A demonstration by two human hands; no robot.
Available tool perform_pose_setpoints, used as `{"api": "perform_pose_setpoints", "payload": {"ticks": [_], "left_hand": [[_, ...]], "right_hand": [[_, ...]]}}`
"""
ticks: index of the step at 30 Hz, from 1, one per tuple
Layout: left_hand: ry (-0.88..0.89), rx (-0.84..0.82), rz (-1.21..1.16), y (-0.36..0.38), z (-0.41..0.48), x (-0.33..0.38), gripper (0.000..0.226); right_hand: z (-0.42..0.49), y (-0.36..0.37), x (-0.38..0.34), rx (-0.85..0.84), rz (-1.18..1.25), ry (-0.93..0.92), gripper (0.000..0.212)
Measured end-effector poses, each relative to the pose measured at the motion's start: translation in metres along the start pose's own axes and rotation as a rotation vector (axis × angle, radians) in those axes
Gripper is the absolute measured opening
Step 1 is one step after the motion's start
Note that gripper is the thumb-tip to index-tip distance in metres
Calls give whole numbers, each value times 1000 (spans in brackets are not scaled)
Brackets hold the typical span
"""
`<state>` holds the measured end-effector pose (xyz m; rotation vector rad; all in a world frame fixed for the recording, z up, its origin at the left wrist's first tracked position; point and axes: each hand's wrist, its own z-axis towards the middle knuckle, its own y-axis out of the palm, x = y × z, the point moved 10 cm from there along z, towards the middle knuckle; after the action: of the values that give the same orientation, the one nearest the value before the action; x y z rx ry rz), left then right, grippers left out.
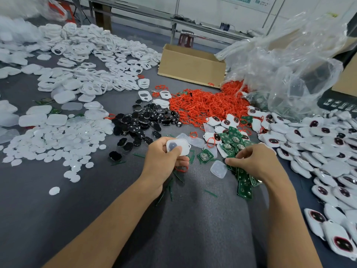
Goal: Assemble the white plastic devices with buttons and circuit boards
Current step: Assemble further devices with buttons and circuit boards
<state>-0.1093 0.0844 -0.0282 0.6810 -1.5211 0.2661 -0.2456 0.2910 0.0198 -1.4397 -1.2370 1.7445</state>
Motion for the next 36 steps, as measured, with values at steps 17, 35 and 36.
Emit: {"api": "perform_pose_setpoints", "payload": {"ticks": [17,35,36], "left_hand": [[-161,-175,-129,24,-3,-10,51],[-149,-233,-135,28,-7,-5,34],[-155,-236,-147,28,-7,-5,31]], "right_hand": [[-43,11,-118,65,396,-675,33],[-42,22,-121,20,331,-712,22],[-41,20,-120,34,340,-707,22]]}}
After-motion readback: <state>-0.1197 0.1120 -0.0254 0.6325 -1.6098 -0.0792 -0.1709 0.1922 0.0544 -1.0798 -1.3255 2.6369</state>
